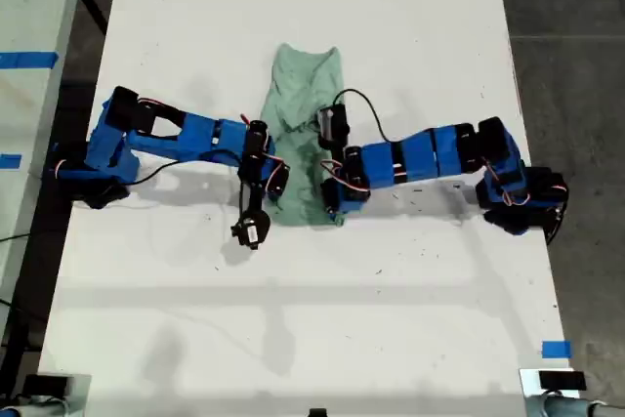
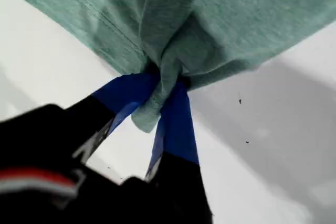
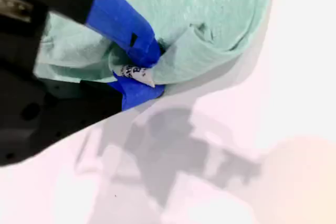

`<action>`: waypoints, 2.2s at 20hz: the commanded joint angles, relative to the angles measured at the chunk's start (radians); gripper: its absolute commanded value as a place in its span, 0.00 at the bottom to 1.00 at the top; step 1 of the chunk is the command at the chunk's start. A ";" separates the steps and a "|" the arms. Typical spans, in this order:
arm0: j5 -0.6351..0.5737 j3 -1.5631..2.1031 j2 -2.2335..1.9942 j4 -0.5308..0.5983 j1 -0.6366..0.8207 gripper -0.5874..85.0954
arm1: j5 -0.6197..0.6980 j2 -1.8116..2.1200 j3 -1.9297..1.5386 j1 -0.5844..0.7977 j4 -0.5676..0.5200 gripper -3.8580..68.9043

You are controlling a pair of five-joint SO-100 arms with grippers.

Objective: Fold tshirt

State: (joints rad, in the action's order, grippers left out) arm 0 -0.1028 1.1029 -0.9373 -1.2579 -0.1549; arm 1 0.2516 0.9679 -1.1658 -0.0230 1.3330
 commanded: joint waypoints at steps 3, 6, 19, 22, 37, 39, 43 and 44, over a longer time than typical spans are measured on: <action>-0.046 -0.199 0.002 -0.031 -0.118 0.01 | -0.008 0.107 0.040 -0.103 0.109 0.03; -0.058 -0.296 0.014 -0.023 -0.239 0.01 | -0.023 0.206 0.075 -0.235 0.126 0.03; -0.181 -0.387 -0.156 -0.003 -0.362 0.01 | 0.046 0.273 0.337 -0.330 0.272 0.03; -0.390 -0.382 -0.281 -0.147 -0.149 0.01 | 0.282 0.414 0.233 -0.081 0.298 0.03; -0.802 -0.052 -0.048 0.186 0.574 0.02 | 0.810 0.333 -0.357 0.503 -0.322 0.03; -0.802 -0.216 0.103 0.124 0.635 0.14 | 0.759 0.230 -0.307 0.538 -0.318 0.19; -0.798 -0.374 0.044 -0.061 0.652 0.36 | 0.738 0.299 -0.276 0.555 -0.202 0.54; -0.798 -0.373 -0.035 -0.103 0.647 0.36 | 0.736 0.360 -0.282 0.555 -0.164 0.53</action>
State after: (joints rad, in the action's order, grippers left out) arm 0 -0.8974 0.8007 -0.8069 -1.2855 0.4924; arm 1 1.0002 1.2118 -1.4926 0.5308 1.1075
